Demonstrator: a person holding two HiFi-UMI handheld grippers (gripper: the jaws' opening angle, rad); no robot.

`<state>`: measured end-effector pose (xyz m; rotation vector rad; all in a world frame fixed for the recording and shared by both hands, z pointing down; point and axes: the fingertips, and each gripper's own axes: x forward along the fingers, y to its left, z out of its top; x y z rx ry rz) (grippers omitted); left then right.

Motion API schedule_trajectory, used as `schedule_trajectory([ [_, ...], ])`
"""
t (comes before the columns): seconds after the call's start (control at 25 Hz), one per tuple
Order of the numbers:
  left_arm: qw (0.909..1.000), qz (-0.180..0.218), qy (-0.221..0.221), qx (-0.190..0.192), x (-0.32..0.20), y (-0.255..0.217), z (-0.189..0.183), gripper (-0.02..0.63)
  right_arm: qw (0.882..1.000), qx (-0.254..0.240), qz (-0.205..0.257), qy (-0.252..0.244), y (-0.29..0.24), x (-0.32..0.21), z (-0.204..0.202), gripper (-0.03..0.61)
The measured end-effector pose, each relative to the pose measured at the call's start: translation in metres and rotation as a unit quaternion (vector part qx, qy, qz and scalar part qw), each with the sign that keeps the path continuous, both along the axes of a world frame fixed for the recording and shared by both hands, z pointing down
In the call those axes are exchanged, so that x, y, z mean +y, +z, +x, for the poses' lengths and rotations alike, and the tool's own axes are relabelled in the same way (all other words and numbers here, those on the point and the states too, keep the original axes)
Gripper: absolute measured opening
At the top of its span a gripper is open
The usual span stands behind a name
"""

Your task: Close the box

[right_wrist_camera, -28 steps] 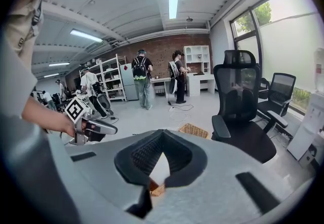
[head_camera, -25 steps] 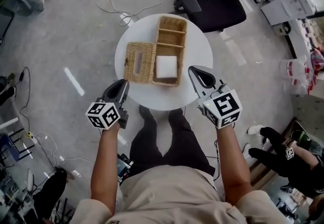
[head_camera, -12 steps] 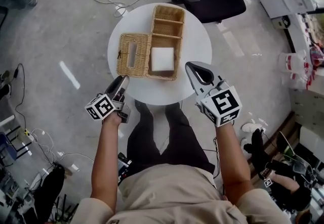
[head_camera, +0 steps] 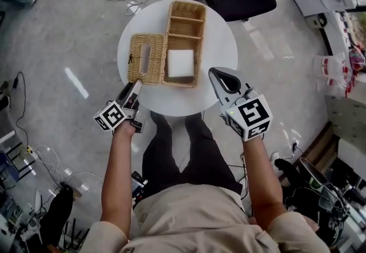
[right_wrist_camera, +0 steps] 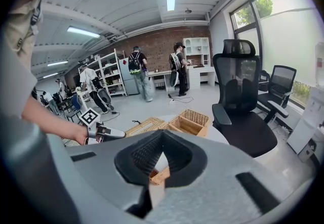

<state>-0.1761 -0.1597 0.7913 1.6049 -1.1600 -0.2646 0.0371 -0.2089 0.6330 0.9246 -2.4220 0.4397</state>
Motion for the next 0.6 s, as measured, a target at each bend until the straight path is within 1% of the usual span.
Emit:
schedule_trajectory([
  [0.08,0.9998,0.006,0.004,-0.016,0.001,-0.006,-0.002,0.190,1.000,0.000,0.000,0.002,-0.002,-0.001,0.000,-0.008],
  [0.24,0.9976,0.035,0.006,-0.059,-0.002,-0.029,-0.013,0.178,1.000,-0.004,0.002,0.006,-0.009,-0.004,-0.001,-0.008],
  [0.6,0.9910,0.081,0.041,-0.099,0.003,-0.074,-0.008,0.115,1.000,-0.010,0.007,0.010,-0.020,-0.007,-0.002,-0.008],
])
